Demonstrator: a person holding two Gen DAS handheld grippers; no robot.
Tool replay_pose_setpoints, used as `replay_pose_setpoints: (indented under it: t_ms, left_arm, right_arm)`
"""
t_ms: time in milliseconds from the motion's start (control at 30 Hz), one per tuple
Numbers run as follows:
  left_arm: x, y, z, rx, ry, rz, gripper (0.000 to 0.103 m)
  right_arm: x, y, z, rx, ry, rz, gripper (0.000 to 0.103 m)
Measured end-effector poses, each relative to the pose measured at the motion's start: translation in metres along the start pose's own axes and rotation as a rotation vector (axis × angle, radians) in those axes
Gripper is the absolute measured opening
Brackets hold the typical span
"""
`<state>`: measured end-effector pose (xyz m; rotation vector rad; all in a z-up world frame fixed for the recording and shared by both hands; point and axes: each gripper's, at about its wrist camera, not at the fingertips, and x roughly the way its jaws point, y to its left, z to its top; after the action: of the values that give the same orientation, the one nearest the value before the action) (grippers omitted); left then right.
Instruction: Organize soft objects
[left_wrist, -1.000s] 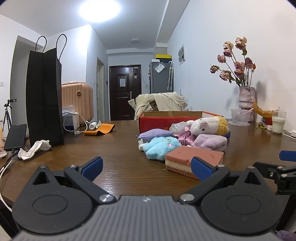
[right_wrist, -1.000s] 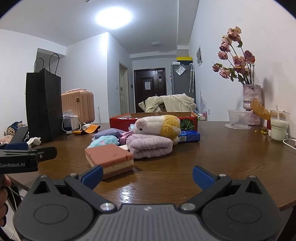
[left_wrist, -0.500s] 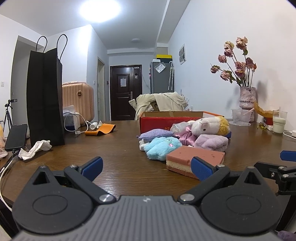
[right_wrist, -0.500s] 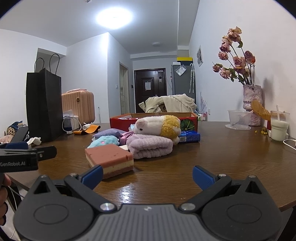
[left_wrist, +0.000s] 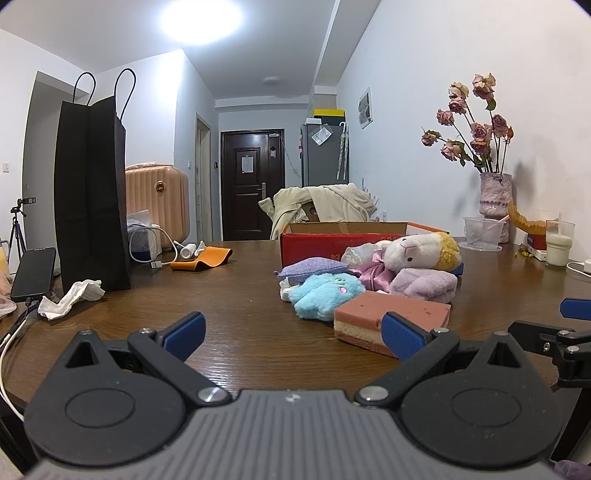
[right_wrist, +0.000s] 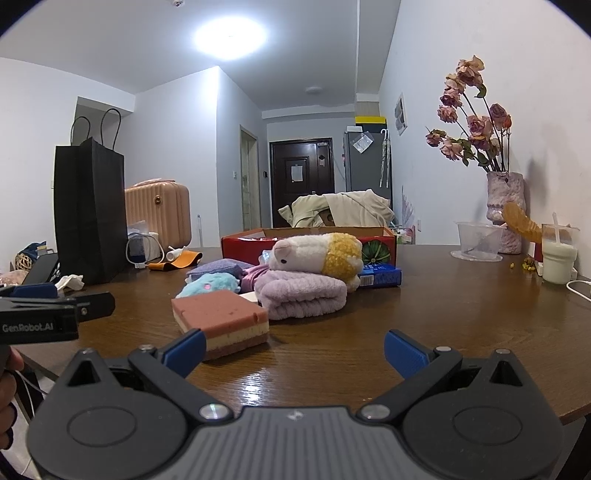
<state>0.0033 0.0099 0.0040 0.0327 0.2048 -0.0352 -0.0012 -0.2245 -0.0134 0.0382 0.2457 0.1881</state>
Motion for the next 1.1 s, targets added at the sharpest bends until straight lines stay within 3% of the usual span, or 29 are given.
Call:
replay_pose_setpoints:
  t_ms: [467, 767, 933, 1100]
  left_arm:
    - [0.002, 0.002, 0.001, -0.007, 0.007, -0.004, 0.103]
    - [0.004, -0.001, 0.0, -0.007, 0.017, -0.017, 0.103]
    - [0.005, 0.001, -0.002, -0.015, 0.02, -0.03, 0.103]
    - [0.023, 0.012, 0.017, -0.054, 0.029, -0.141, 0.102]
  right_arm:
    - [0.0, 0.001, -0.001, -0.007, 0.003, 0.011, 0.096]
    - [0.001, 0.003, -0.002, -0.016, 0.012, 0.041, 0.086]
    - [0.002, 0.003, -0.002, -0.019, 0.014, 0.052, 0.073]
    - [0.009, 0.004, 0.008, -0.003, 0.031, 0.108, 0.058]
